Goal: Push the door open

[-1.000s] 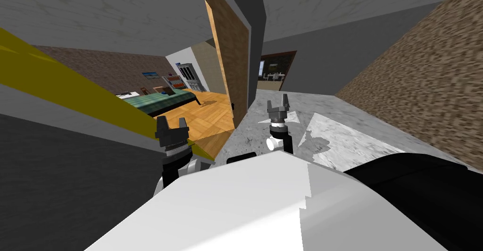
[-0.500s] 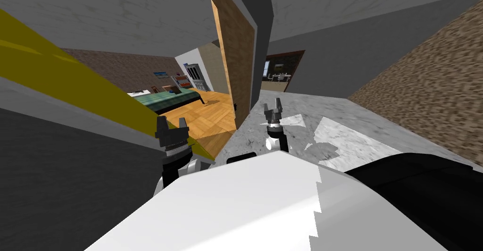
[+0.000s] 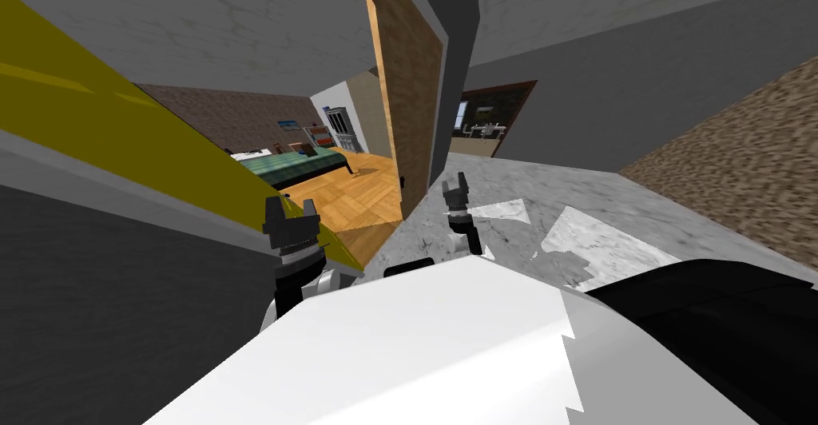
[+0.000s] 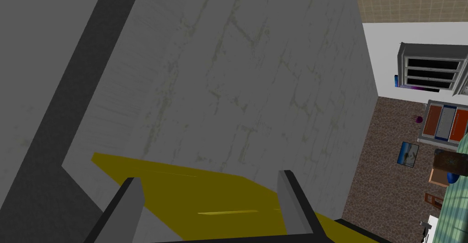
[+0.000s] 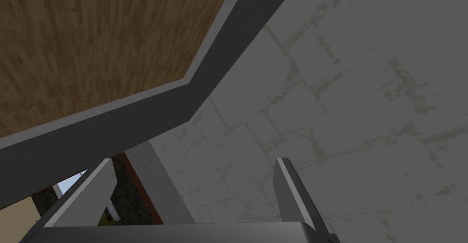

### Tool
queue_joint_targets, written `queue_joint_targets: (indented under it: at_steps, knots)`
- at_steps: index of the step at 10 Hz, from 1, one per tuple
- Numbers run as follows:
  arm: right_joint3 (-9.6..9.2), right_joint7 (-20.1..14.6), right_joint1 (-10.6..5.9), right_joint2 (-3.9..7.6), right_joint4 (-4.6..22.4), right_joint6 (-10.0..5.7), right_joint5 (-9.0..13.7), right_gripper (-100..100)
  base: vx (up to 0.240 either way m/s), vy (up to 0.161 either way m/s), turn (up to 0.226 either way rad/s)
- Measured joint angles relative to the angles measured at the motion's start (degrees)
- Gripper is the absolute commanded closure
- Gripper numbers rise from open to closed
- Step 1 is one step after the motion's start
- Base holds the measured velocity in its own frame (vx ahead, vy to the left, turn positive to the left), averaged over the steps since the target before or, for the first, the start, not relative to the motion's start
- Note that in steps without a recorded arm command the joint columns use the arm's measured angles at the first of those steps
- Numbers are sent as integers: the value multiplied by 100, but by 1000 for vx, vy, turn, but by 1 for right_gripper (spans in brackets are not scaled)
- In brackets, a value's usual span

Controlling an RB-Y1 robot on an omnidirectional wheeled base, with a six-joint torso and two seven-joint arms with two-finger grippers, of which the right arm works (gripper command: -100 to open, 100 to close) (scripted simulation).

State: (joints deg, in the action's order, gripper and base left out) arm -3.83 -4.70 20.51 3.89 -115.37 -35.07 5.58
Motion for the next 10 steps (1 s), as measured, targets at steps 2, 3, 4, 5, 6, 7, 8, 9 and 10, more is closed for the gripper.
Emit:
queue_joint_targets:
  at_steps: [2, 3, 4, 5, 6, 7, 8, 9, 10]
  knots:
    - [19, -37, -108, 72, 386, -109, 17, -100, 91, -76, 172]
    - [24, -47, -176, 99, 548, -130, 22, -100, 75, -74, 180]
    - [27, -54, -257, 120, 748, -157, 23, -100, 72, -80, 154]
    - [10, -46, -312, 123, 885, -157, 15, -100, 72, -73, 160]
    - [-3, -42, -365, 135, 1056, -178, 11, -100, 66, -83, 165]
    - [5, -55, -445, 166, 1269, -227, 17, -100, 73, -98, 206]
    - [0, -61, -515, 181, 1468, -264, 15, -100, 86, -91, 171]
    - [-2, -70, -568, 206, 1634, -282, 18, -100, 83, -81, 182]
    - [-5, -76, -631, 225, 1808, -300, 19, -100, 78, -85, 199]
